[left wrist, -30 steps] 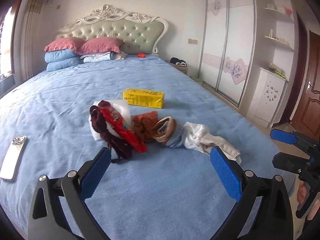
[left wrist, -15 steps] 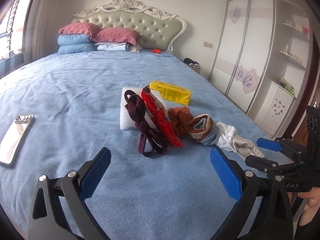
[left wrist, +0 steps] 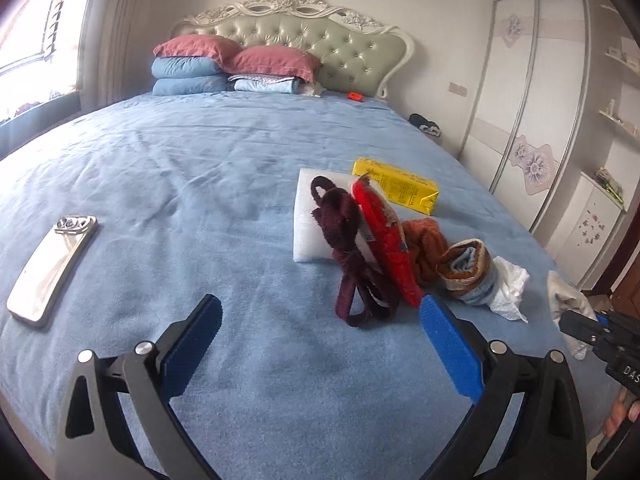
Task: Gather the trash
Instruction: 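Grasp the white mesh tissue with the right tool while the left tool grasps the dark red cord, then carry the tissue and dark red cord over the yellow bin with both tools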
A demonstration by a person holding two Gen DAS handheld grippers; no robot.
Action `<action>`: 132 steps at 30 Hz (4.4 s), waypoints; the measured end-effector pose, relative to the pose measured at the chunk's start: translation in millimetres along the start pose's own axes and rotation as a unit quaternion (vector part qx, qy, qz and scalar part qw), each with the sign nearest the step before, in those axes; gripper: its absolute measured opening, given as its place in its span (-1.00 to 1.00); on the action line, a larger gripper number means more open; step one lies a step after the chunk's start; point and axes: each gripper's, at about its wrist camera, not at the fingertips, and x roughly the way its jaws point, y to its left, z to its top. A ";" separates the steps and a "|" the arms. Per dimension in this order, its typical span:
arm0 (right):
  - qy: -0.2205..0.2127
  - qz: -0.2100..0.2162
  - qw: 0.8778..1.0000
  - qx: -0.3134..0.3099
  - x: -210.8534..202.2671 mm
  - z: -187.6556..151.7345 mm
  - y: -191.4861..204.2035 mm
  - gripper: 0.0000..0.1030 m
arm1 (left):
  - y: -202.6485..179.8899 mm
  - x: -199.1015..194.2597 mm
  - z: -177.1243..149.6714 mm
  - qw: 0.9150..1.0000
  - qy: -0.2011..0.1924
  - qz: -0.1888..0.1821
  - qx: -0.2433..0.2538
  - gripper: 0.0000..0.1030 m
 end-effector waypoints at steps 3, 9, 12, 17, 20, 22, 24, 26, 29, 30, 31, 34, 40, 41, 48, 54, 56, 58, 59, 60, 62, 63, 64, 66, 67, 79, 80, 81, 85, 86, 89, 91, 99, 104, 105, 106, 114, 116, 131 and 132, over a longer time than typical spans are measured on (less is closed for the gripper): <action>-0.009 0.023 1.000 -0.002 -8.2 5.2 4.6 -0.65 | 3.7 8.0 5.9 1.000 0.009 -0.002 -0.009 0.92; -0.014 0.035 0.999 -0.023 -11.5 12.7 20.1 -0.65 | 14.9 34.5 14.8 0.998 0.044 0.018 -0.036 0.56; -0.015 0.043 0.999 -0.028 -11.7 14.5 24.6 -0.65 | 18.5 45.1 16.8 0.997 0.059 0.012 -0.046 0.42; -0.016 0.051 0.998 -0.028 -8.5 18.0 28.1 -0.65 | 11.9 51.6 22.4 0.997 0.066 -0.014 -0.046 0.42; -0.015 0.056 0.998 -0.025 0.1 22.1 28.5 -0.65 | 6.1 50.1 22.2 0.997 0.063 -0.027 -0.045 0.42; -0.011 0.062 0.998 -0.023 8.2 24.7 30.9 -0.65 | 2.0 51.1 21.3 0.996 0.066 -0.037 -0.045 0.42; -0.009 0.067 0.997 -0.022 16.5 28.1 34.4 -0.65 | 0.0 54.8 21.6 0.996 0.067 -0.038 -0.044 0.42; -0.010 0.070 0.997 -0.021 22.6 31.6 37.8 -0.65 | 1.2 58.0 24.7 0.996 0.067 -0.038 -0.050 0.42; -0.009 0.076 0.997 -0.019 28.7 35.1 43.0 -0.65 | 3.0 64.8 29.4 0.996 0.069 -0.037 -0.053 0.21; -0.009 0.076 0.997 -0.021 30.9 36.3 44.5 -0.65 | 3.4 68.6 29.6 0.995 0.076 -0.041 -0.055 0.13; -0.008 0.076 0.997 -0.021 33.0 36.6 44.9 -0.65 | 4.5 72.3 29.3 0.994 0.083 -0.048 -0.056 0.09; -0.004 0.079 0.997 -0.019 41.7 37.7 44.7 -0.65 | 5.4 78.9 26.0 0.992 0.092 -0.060 -0.058 0.00; 0.006 0.085 0.996 -0.002 57.4 38.1 44.0 -0.65 | 7.9 79.0 25.0 0.992 0.094 -0.066 -0.057 -0.18; 0.007 0.086 0.996 -0.001 58.1 37.7 44.6 -0.65 | 8.7 78.3 24.5 0.991 0.095 -0.071 -0.057 -0.36; 0.005 0.091 0.996 -0.001 54.3 35.8 48.0 -0.65 | 11.1 57.6 18.0 0.994 0.083 -0.068 -0.039 -0.66; 0.000 0.097 0.995 0.001 45.2 33.3 49.2 -0.65 | 7.4 24.6 7.8 0.994 0.069 -0.076 -0.020 -0.66; -0.002 0.099 0.995 0.002 40.3 31.2 49.0 -0.65 | 2.1 12.8 4.1 0.994 0.065 -0.084 -0.008 -0.66; -0.004 0.099 0.995 0.002 35.1 28.6 48.4 -0.65 | -5.7 2.3 1.4 0.993 0.063 -0.095 0.005 -0.66; -0.006 0.099 0.995 0.004 31.3 26.9 46.9 -0.65 | -9.6 -3.3 -0.2 0.993 0.060 -0.099 0.012 -0.66; -0.007 0.098 0.995 0.005 28.1 25.6 45.3 -0.65 | -14.4 -8.4 -1.7 0.993 0.059 -0.105 0.017 -0.66; -0.010 0.094 0.996 0.006 21.3 22.2 41.2 -0.65 | -26.1 -18.2 -5.7 0.991 0.057 -0.118 0.030 -0.66; -0.012 0.092 0.996 0.008 17.3 20.2 38.7 -0.65 | -31.3 -21.6 -7.2 0.990 0.057 -0.124 0.036 -0.66; -0.014 0.091 0.996 0.011 13.6 18.4 35.5 -0.65 | -38.1 -25.3 -8.6 0.989 0.057 -0.133 0.041 -0.66; -0.017 0.089 0.996 0.018 5.5 14.2 27.7 -0.65 | -52.2 -29.7 -11.3 0.986 0.060 -0.149 0.051 -0.66; -0.019 0.087 0.996 0.021 1.5 12.2 23.4 -0.65 | -58.7 -30.9 -12.8 0.984 0.062 -0.155 0.056 -0.66; -0.050 0.034 0.996 0.068 -57.1 -16.6 -54.9 -0.65 | -168.0 -20.1 -23.4 0.966 0.092 -0.207 0.127 -0.66; -0.052 0.026 0.996 0.072 -62.9 -19.8 -64.2 -0.65 | -179.1 -17.7 -23.7 0.964 0.094 -0.212 0.133 -0.66; -0.054 0.020 0.995 0.076 -68.1 -23.0 -72.4 -0.65 | -187.9 -15.7 -24.2 0.962 0.096 -0.217 0.138 -0.66; -0.061 -0.015 0.993 0.096 -92.3 -36.6 -110.1 -0.65 | -236.4 -5.3 -27.8 0.949 0.107 -0.246 0.165 -0.66; -0.063 -0.025 0.993 0.101 -99.1 -40.4 -120.0 -0.65 | -249.6 -2.1 -29.4 0.945 0.111 -0.254 0.172 -0.66; -0.067 -0.055 0.990 0.113 -116.4 -49.3 -145.7 -0.65 | -286.7 6.4 -35.5 0.934 0.122 -0.276 0.192 -0.66; -0.069 -0.075 0.987 0.121 -128.5 -57.4 -162.9 -0.65 | -313.9 11.7 -41.4 0.925 0.129 -0.291 0.208 -0.66; -0.065 -0.146 0.975 0.153 -169.8 -86.7 -217.7 -0.65 | -408.9 25.8 -66.6 0.892 0.158 -0.337 0.255 -0.66; -0.057 -0.178 0.968 0.171 -186.5 -103.7 -243.6 -0.65 | -459.1 34.4 -81.1 0.872 0.181 -0.357 0.281 -0.66; -0.055 -0.183 0.966 0.173 -189.2 -106.7 -247.6 -0.65 | -466.8 36.6 -84.0 0.869 0.186 -0.359 0.286 -0.66; -0.054 -0.188 0.965 0.175 -192.0 -109.7 -251.6 -0.65 | -476.2 40.0 -87.6 0.865 0.194 -0.361 0.289 -0.66; -0.022 -0.221 0.957 0.186 -202.4 -133.0 -285.1 -0.65 | -523.0 61.3 -112.7 0.841 0.235 -0.359 0.329 -0.66; -0.011 -0.221 0.956 0.192 -201.3 -138.9 -294.8 -0.64 | -532.1 71.7 -118.3 0.834 0.254 -0.353 0.340 -0.66; 0.072 -0.197 0.953 0.217 -169.4 -169.0 -336.1 -0.65 | -545.6 103.8 -144.0 0.802 0.330 -0.323 0.380 -0.66; 0.074 -0.195 0.954 0.217 -168.2 -170.5 -338.0 -0.65 | -545.2 104.4 -144.4 0.801 0.332 -0.323 0.380 -0.66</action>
